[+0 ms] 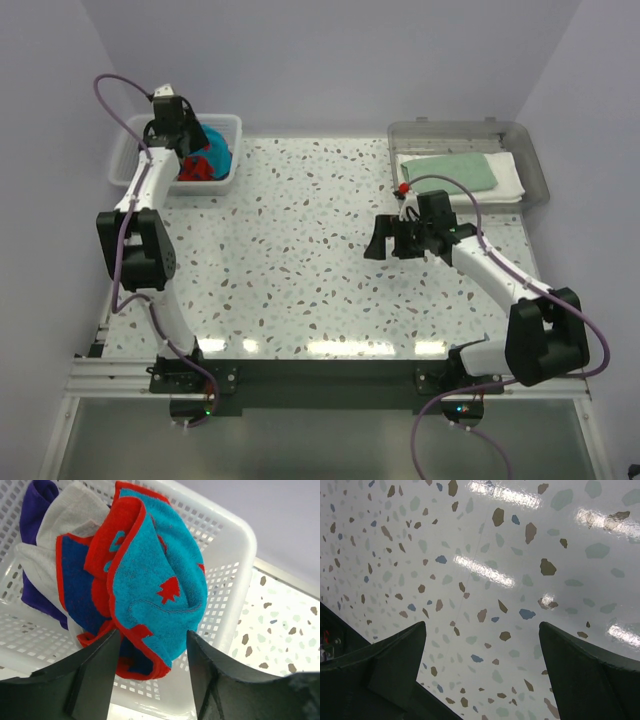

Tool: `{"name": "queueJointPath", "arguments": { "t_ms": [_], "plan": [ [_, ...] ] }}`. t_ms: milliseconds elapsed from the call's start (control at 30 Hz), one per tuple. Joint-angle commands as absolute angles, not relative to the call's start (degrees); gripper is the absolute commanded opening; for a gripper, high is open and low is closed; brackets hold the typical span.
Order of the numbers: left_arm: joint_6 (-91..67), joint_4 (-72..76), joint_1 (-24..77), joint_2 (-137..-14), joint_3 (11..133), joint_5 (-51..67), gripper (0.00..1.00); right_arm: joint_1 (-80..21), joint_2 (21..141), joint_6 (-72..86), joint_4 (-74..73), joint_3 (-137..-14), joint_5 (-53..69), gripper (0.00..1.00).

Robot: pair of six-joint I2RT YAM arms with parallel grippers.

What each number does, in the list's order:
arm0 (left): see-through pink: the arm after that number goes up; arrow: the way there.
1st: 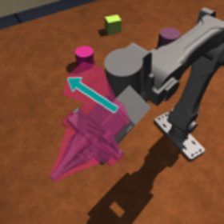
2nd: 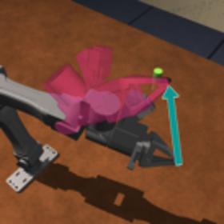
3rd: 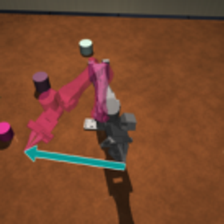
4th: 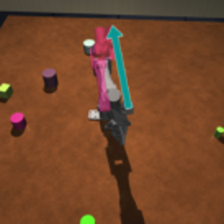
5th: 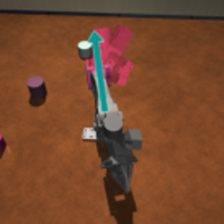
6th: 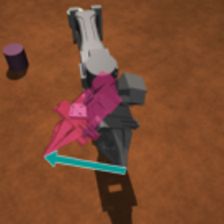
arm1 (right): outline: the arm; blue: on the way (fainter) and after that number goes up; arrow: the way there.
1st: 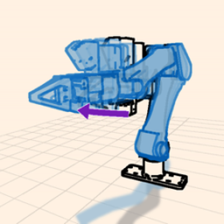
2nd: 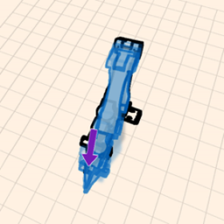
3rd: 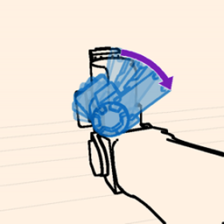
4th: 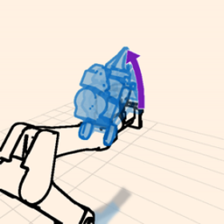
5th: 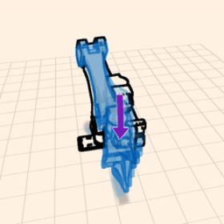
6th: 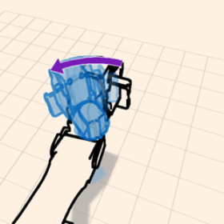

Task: Fold and stack the towels
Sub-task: Grab crumpled towel, then move the towel to the center of the board

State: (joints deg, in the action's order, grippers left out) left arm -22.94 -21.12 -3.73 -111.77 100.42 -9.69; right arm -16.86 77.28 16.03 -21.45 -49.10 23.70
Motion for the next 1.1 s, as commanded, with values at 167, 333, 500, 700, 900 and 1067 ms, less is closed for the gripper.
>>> {"name": "queueJointPath", "arguments": {
  "t_ms": [167, 333, 500, 700, 900, 1067],
  "plan": [
    [-25.4, -24.3, -3.6, -117.5, 99.7, -8.6, 0.43, -17.0, 75.3, 16.1, -20.9, -48.3, 24.3, 0.99],
    [-24.7, -23.2, -3.3, -114.8, 99.8, -6.4, 0.0, -17.0, 74.2, 16.1, -21.4, -48.5, 24.1, 0.99],
    [-22.8, -23.2, -0.8, -106.4, 103.3, -4.8, 0.0, -17.0, 71.9, 15.6, -22.2, -49.1, 23.0, 0.98],
    [-22.5, -27.0, 8.1, -99.8, 113.2, -0.7, 0.0, -17.0, 67.9, 13.5, -25.5, -51.7, 18.4, 0.99],
    [-25.1, -25.1, 18.6, -89.1, 106.4, 5.1, 0.0, -17.0, 62.0, 12.2, -27.8, -54.7, 14.1, 0.99],
    [-26.3, -22.0, 32.3, -76.7, 83.1, 9.4, 0.05, -17.0, 57.4, 13.4, -28.2, -54.8, 13.1, 0.99]
  ]
}}
